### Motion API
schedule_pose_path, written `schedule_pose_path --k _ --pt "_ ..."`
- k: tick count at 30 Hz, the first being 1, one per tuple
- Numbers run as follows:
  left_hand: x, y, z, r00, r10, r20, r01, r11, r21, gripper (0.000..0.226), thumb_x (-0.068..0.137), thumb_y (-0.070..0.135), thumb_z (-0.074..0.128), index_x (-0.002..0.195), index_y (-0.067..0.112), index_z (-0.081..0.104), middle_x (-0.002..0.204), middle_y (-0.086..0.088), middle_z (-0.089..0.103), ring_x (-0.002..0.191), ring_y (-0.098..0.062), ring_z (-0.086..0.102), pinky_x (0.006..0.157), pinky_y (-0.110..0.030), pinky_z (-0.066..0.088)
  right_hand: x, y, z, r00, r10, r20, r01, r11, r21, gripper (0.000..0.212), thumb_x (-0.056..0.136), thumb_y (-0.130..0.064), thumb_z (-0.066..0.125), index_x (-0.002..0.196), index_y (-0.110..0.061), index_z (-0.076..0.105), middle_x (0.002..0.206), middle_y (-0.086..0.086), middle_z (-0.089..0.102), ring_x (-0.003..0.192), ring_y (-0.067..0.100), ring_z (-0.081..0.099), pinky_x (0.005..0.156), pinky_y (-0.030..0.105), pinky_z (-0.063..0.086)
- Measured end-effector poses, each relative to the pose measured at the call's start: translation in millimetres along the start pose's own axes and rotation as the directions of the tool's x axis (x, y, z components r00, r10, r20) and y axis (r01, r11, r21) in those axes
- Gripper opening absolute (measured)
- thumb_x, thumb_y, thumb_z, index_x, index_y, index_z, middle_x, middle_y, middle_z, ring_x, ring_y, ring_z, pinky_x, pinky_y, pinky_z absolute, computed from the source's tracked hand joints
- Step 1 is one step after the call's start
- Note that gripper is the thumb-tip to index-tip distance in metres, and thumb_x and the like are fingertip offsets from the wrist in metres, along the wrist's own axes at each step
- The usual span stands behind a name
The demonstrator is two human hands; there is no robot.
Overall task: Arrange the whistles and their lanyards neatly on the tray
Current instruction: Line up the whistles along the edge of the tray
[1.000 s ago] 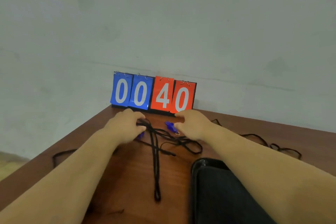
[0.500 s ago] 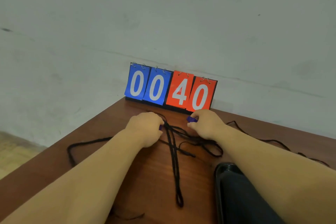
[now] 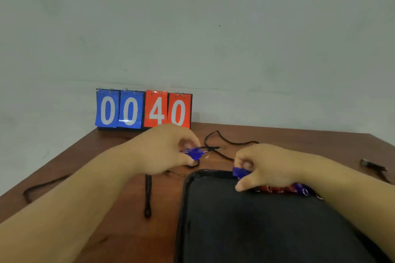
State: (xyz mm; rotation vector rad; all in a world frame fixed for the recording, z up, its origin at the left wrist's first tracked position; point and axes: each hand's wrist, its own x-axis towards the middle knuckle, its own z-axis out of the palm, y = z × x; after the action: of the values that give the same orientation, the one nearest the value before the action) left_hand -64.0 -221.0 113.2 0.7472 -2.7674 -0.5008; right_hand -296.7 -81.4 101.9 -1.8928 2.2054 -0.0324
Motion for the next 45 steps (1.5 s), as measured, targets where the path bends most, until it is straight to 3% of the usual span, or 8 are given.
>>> schedule_pose_path --k 5,13,21,25,33,36,41,45 --pt "19 48 70 0.929 0.128 0.347 -0.084 0.987 -0.139 0.033 0.086 0.028 0.080 0.115 0.038 0.068 0.105 0.016 0.070 0.081 0.004 0.062 0.076 -0.018 0.049 -41 38 25 0.974 0.037 0.221 -0.045 0.999 0.030 0.037 0.078 -0.054 0.080 0.102 -0.035 0.060 0.099 -0.010 0.061 0.088 0.008 0.060 0.071 0.022 0.047" --pt "48 87 108 0.854 0.156 0.496 -0.070 0.980 -0.187 0.034 0.079 0.023 0.088 0.104 0.032 0.066 0.101 0.014 0.069 0.091 -0.005 0.068 0.077 -0.020 0.053 -45 76 33 0.968 0.021 0.249 -0.060 0.987 0.148 0.046 0.070 -0.050 0.087 0.106 -0.033 0.063 0.096 -0.010 0.065 0.085 0.007 0.062 0.070 0.025 0.046" --pt "53 85 126 0.979 0.141 0.144 -0.117 0.980 -0.163 0.025 0.088 0.041 0.077 0.109 0.047 0.064 0.100 0.022 0.066 0.087 0.000 0.064 0.074 -0.017 0.051 -51 97 45 0.990 0.015 0.143 -0.046 0.974 0.220 0.028 0.081 -0.043 0.081 0.104 -0.037 0.066 0.096 -0.012 0.069 0.083 0.002 0.067 0.072 0.016 0.051" --pt "50 81 135 0.975 0.177 0.131 -0.169 0.983 -0.071 0.039 0.090 0.041 0.074 0.126 0.052 0.061 0.108 0.027 0.062 0.096 0.006 0.061 0.075 -0.011 0.049 -50 97 46 0.995 0.027 0.096 -0.052 0.961 0.272 0.018 0.083 -0.042 0.079 0.098 -0.037 0.071 0.091 -0.013 0.073 0.082 -0.002 0.069 0.080 0.022 0.057" --pt "44 79 128 0.978 0.199 -0.062 -0.206 0.966 -0.154 0.025 0.089 0.029 0.076 0.108 0.044 0.069 0.101 0.028 0.064 0.091 0.005 0.060 0.078 -0.009 0.045 -51 84 50 0.998 0.023 -0.055 0.021 0.731 0.682 0.012 0.086 -0.030 0.077 0.099 -0.031 0.076 0.083 -0.007 0.078 0.072 0.004 0.072 0.071 0.021 0.057" --pt "45 74 122 0.990 0.138 0.014 -0.136 0.987 -0.089 0.022 0.090 0.038 0.073 0.110 0.045 0.068 0.094 0.020 0.067 0.091 0.004 0.060 0.074 -0.014 0.048 -49 83 56 0.994 0.046 -0.099 0.034 0.729 0.684 0.015 0.086 -0.030 0.078 0.100 -0.032 0.073 0.084 -0.008 0.077 0.073 0.004 0.072 0.072 0.020 0.056" --pt "50 59 115 0.982 0.023 0.187 -0.033 0.998 0.051 0.022 0.089 0.042 0.074 0.110 0.046 0.066 0.102 0.022 0.058 0.090 0.003 0.059 0.073 -0.013 0.044 -47 82 63 0.990 -0.005 -0.143 0.067 0.900 0.430 0.019 0.080 -0.045 0.080 0.094 -0.041 0.068 0.090 -0.022 0.071 0.078 -0.005 0.066 0.068 0.014 0.049" --pt "54 52 114 0.975 -0.025 0.222 0.002 0.994 0.106 0.023 0.090 0.042 0.074 0.111 0.045 0.066 0.099 0.021 0.060 0.086 0.002 0.060 0.069 -0.013 0.043 -48 80 68 0.985 -0.103 -0.138 0.152 0.896 0.417 0.024 0.077 -0.048 0.081 0.097 -0.041 0.070 0.097 -0.023 0.067 0.082 -0.001 0.066 0.070 0.016 0.053"
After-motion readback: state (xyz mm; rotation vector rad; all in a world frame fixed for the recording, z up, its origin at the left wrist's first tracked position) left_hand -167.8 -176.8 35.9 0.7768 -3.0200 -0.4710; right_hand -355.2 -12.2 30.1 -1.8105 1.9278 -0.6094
